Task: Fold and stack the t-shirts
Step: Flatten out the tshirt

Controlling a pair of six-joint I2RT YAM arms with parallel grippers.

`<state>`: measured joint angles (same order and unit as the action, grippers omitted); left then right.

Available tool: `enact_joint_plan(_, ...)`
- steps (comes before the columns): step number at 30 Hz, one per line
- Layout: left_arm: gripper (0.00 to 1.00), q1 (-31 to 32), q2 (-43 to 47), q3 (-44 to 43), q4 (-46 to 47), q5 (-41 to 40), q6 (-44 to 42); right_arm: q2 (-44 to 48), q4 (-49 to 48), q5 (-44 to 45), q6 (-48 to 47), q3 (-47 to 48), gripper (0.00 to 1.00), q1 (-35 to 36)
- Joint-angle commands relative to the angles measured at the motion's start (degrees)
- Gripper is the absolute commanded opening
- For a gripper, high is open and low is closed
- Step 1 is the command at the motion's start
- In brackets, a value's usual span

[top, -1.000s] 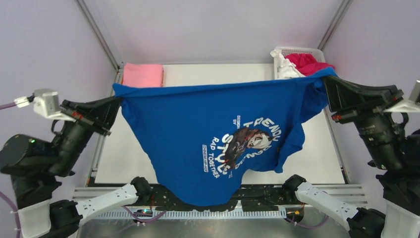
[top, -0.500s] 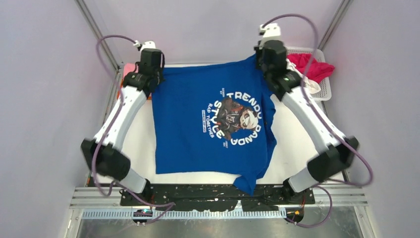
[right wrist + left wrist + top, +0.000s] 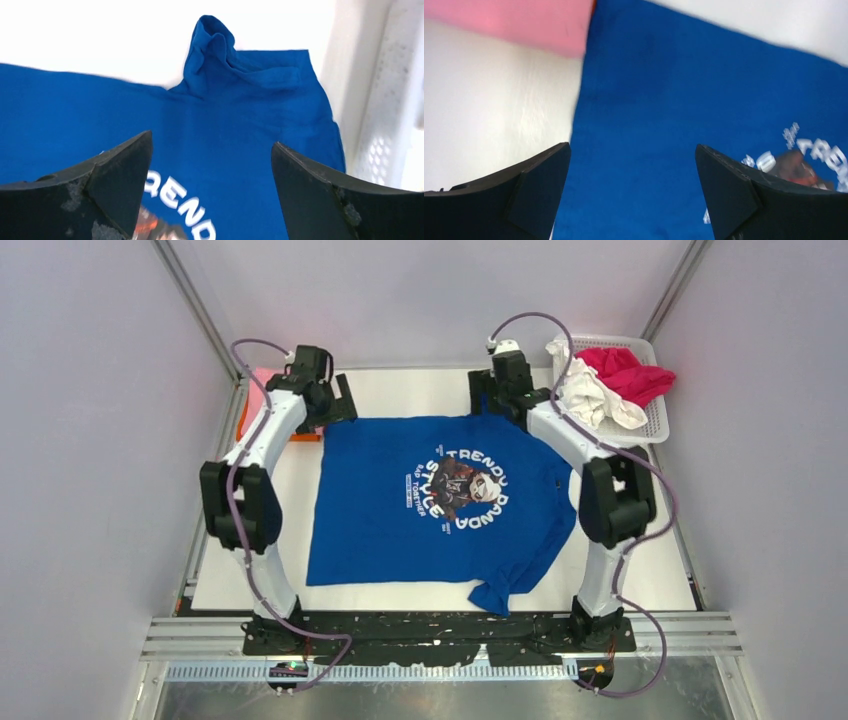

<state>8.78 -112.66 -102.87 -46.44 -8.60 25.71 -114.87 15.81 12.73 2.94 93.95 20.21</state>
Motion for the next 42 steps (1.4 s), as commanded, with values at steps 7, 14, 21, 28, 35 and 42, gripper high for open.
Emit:
enact_joint_plan(7, 1.00, 3.8, 30.1, 41.6, 20.1, 16.8, 7.6, 37.3, -3.1, -6.9, 18.8, -36.3, 0.95, -2.8)
enact_joint_plan(14, 1.00, 5.4, 35.0, 60.8, 29.5, 20.3, 12.8, 52.3, 5.3, -9.4, 23.0, -51.1, 0.95, -5.8)
enact_joint_plan(21, 1.00, 4.9, 27.7, 59.9, 29.4, 15.5, 13.1, 57.3, 5.6, -14.0, 25.8, -60.1, 0.95, -8.5)
enact_joint_plan(28, 1.00, 2.2, 22.1, 55.9, 29.0, 15.3, 13.3, 49.9, -2.0, -20.8, 27.5, -63.4, 0.95, -10.7)
enact_joint_plan(35, 1.00, -0.2, 18.7, 50.5, 27.4, 14.8, 13.4, 40.9, -7.0, -19.9, 27.8, -63.3, 0.96, -15.6)
enact_joint_plan(42, 1.00, -2.8, 16.6, 44.9, 25.4, 15.1, 13.2, 30.5, -10.8, -20.8, 28.4, -56.6, 0.95, -19.4)
